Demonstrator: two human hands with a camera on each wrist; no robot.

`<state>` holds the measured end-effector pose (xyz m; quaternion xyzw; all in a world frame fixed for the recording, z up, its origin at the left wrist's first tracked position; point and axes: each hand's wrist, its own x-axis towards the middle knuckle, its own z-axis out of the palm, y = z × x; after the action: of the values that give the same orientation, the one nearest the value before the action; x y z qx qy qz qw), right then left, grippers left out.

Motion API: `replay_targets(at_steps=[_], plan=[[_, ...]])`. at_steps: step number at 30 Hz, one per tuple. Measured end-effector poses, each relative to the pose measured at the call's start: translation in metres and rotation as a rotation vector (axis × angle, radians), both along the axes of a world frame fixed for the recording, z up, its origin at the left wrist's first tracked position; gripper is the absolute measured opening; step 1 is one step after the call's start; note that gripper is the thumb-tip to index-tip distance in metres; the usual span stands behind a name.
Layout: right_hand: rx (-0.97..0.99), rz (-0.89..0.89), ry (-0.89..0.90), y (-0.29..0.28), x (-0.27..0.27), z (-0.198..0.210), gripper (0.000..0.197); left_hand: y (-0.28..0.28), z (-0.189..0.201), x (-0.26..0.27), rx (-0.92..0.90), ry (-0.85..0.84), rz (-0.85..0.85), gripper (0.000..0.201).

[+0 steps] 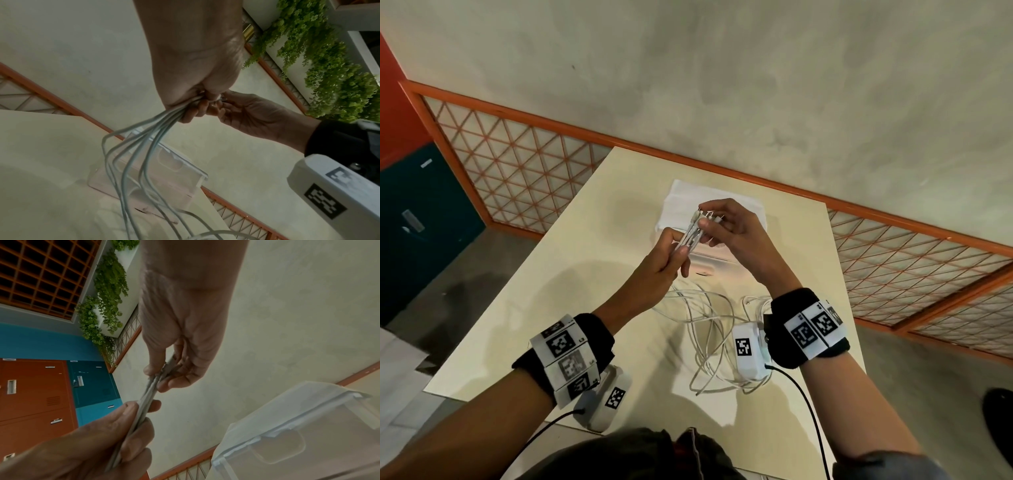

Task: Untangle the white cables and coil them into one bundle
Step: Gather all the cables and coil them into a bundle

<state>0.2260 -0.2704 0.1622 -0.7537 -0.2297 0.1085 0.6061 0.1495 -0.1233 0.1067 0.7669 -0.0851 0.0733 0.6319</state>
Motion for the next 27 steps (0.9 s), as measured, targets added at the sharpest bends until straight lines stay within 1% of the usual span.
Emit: replay_targets(at_steps=[2, 8, 12, 14, 17, 19, 21, 23, 27], plan=[[0.027, -0.007, 0.009, 0.000, 0.000, 0.000, 0.022, -0.001, 0.001, 0.001, -0.002, 0.009, 0.015, 0.011], [0.055, -0.017, 0.033, 0.003, 0.002, 0.003, 0.021, -0.003, 0.003, 0.004, -0.013, 0.015, 0.056, 0.018], [0.069, -0.066, 0.032, 0.005, 0.004, 0.003, 0.028, -0.003, 0.005, 0.005, 0.028, -0.011, 0.062, 0.019], [0.041, -0.061, 0.018, 0.005, 0.006, 0.003, 0.031, -0.003, 0.004, 0.007, 0.041, -0.005, 0.064, 0.019], [-0.003, -0.032, 0.003, 0.005, 0.008, 0.002, 0.024, -0.001, 0.003, 0.009, 0.015, 0.078, 0.058, 0.016], [-0.012, -0.019, 0.002, 0.005, 0.008, 0.000, 0.021, 0.002, 0.008, 0.012, -0.041, 0.155, 0.039, 0.019], [-0.010, -0.014, -0.001, 0.007, 0.009, -0.001, 0.021, 0.003, 0.015, 0.014, -0.049, 0.174, 0.019, 0.024], [-0.006, -0.008, -0.009, 0.009, 0.009, -0.001, 0.022, 0.001, 0.019, 0.015, 0.009, 0.135, 0.003, 0.028], [0.050, -0.042, 0.034, 0.012, 0.008, -0.002, 0.030, -0.003, 0.012, 0.019, 0.130, 0.049, 0.040, 0.024]])
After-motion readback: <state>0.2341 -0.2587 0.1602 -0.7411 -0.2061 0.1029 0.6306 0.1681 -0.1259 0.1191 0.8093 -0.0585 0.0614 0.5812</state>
